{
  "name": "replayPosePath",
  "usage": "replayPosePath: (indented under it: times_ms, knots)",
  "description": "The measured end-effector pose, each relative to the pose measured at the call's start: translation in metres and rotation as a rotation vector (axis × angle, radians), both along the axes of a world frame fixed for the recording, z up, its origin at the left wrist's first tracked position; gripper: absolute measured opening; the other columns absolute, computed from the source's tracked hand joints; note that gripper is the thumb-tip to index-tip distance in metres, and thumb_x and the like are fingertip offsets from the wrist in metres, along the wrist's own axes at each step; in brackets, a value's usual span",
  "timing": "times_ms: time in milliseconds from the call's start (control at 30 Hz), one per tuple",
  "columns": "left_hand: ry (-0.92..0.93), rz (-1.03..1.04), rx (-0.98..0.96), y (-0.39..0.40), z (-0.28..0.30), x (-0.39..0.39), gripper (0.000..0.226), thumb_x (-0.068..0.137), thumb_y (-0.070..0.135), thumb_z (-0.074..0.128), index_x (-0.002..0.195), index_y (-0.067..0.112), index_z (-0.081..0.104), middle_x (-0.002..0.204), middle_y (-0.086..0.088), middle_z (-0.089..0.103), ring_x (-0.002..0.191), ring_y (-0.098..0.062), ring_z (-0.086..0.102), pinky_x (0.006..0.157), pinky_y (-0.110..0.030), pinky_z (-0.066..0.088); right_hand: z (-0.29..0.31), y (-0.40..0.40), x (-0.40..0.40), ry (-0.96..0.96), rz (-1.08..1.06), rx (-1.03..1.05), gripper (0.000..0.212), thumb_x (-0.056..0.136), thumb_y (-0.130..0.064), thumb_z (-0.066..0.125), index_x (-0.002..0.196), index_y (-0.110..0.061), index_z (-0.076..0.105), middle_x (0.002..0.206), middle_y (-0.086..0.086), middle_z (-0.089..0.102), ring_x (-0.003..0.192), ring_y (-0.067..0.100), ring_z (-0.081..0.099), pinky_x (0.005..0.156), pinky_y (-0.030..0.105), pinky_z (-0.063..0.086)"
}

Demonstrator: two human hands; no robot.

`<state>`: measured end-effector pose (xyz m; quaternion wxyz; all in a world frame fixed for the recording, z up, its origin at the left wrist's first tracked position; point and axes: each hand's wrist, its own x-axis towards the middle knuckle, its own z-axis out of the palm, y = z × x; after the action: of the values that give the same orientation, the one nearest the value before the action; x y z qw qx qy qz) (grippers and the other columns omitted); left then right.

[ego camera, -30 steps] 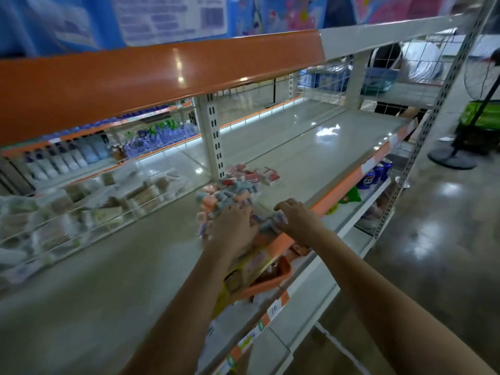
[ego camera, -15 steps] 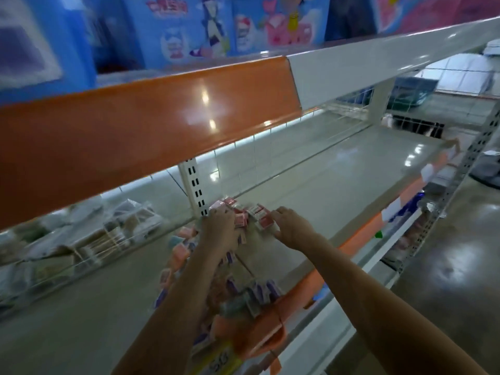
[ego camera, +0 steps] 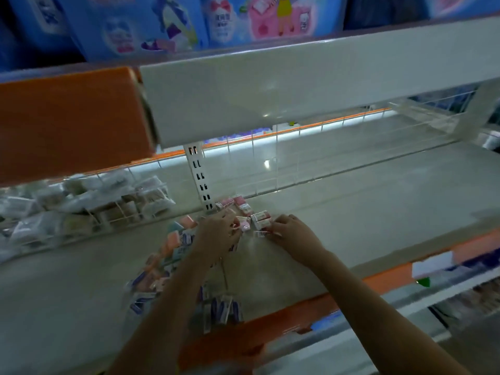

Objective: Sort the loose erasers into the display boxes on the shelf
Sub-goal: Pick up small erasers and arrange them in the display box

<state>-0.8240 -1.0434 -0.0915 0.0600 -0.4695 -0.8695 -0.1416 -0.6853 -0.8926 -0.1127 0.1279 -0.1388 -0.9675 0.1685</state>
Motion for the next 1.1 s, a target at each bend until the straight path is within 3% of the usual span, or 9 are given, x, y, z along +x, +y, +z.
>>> replayPosePath:
  times_ms: [100, 200, 300, 400, 533, 733, 833, 967, 1100]
  knots:
    - [-0.218, 0.036, 0.147, -0.013, 0.008, 0.016, 0.027, 0.090, 0.027, 0.061, 0.112, 0.013, 0.068, 0.099, -0.006, 0.069, 0.078, -0.013, 0.061, 0.068, -0.022, 0.042, 0.005, 0.001, 0.005, 0.067, 0.007, -0.157, 0.026, 0.095, -0.030, 0.050, 0.110, -0.015, 0.066, 0.106, 0.006, 0.067, 0.099, 0.022, 0.060, 0.083, 0.031, 0.044]
    - [-0.568, 0.122, 0.209, -0.029, 0.015, 0.033, 0.022, 0.092, 0.025, 0.058, 0.109, 0.013, 0.068, 0.084, 0.004, 0.066, 0.070, -0.006, 0.062, 0.063, -0.018, 0.049, 0.011, -0.003, 0.008, 0.095, 0.041, -0.396, 0.021, 0.096, -0.023, 0.049, 0.106, -0.011, 0.064, 0.097, 0.005, 0.067, 0.087, 0.020, 0.062, 0.078, 0.029, 0.049]
    - [-0.904, 0.194, 0.336, -0.048, 0.020, 0.046, 0.013, 0.093, 0.020, 0.057, 0.100, 0.017, 0.067, 0.088, -0.003, 0.067, 0.072, -0.006, 0.065, 0.065, -0.022, 0.056, 0.018, -0.011, 0.009, 0.051, 0.129, -0.684, 0.016, 0.098, -0.015, 0.044, 0.101, -0.013, 0.059, 0.090, 0.002, 0.063, 0.085, 0.019, 0.063, 0.075, 0.032, 0.056]
    - [-1.068, 0.285, 0.480, -0.073, 0.027, 0.056, 0.012, 0.093, 0.015, 0.056, 0.102, 0.014, 0.064, 0.095, -0.013, 0.067, 0.071, -0.009, 0.068, 0.058, -0.020, 0.054, 0.026, -0.026, 0.005, 0.010, 0.217, -0.827, 0.018, 0.099, -0.011, 0.040, 0.099, -0.008, 0.057, 0.087, 0.004, 0.061, 0.080, 0.017, 0.064, 0.071, 0.029, 0.057]
    - [-1.121, 0.409, 0.623, -0.111, 0.035, 0.069, 0.009, 0.092, 0.012, 0.057, 0.099, 0.014, 0.062, 0.086, -0.009, 0.068, 0.064, -0.015, 0.068, 0.046, -0.021, 0.050, 0.041, -0.063, -0.006, 0.007, 0.329, -1.079, 0.019, 0.097, -0.004, 0.040, 0.098, -0.008, 0.059, 0.085, 0.007, 0.061, 0.068, 0.012, 0.064, 0.061, 0.025, 0.057]
    - [-1.118, 0.541, 0.724, -0.195, 0.032, 0.083, 0.022, 0.090, 0.019, 0.060, 0.110, 0.014, 0.065, 0.084, -0.006, 0.070, 0.065, -0.013, 0.065, 0.056, -0.024, 0.047, 0.050, -0.139, -0.025, -0.101, 0.444, -1.157, 0.021, 0.097, -0.010, 0.043, 0.092, -0.016, 0.062, 0.083, 0.010, 0.063, 0.065, 0.014, 0.066, 0.057, 0.025, 0.056]
    - [-1.150, 0.525, 0.771, -0.244, 0.032, 0.096, 0.024, 0.083, 0.008, 0.065, 0.107, 0.015, 0.063, 0.086, -0.003, 0.068, 0.068, -0.008, 0.064, 0.052, -0.019, 0.048, 0.053, -0.188, -0.032, -0.200, 0.545, -1.200, 0.014, 0.095, -0.010, 0.048, 0.097, -0.011, 0.061, 0.077, 0.007, 0.063, 0.061, 0.013, 0.066, 0.055, 0.023, 0.055]
    - [-1.026, 0.619, 0.790, -0.319, 0.034, 0.110, 0.035, 0.080, -0.012, 0.063, 0.108, 0.008, 0.059, 0.082, 0.001, 0.064, 0.060, 0.001, 0.061, 0.053, -0.015, 0.047, 0.048, -0.259, -0.041, -0.272, 0.691, -0.994, 0.029, 0.084, -0.001, 0.063, 0.112, -0.006, 0.058, 0.084, 0.004, 0.065, 0.066, 0.007, 0.067, 0.057, 0.019, 0.054]
    - [-0.861, 0.682, 0.738, -0.399, 0.040, 0.121, 0.034, 0.078, -0.006, 0.067, 0.102, 0.019, 0.062, 0.080, 0.000, 0.065, 0.061, -0.001, 0.058, 0.050, -0.016, 0.044, 0.045, -0.339, -0.047, -0.224, 0.754, -0.830, 0.034, 0.078, 0.006, 0.068, 0.100, -0.018, 0.059, 0.089, 0.006, 0.066, 0.071, 0.004, 0.065, 0.062, 0.022, 0.055]
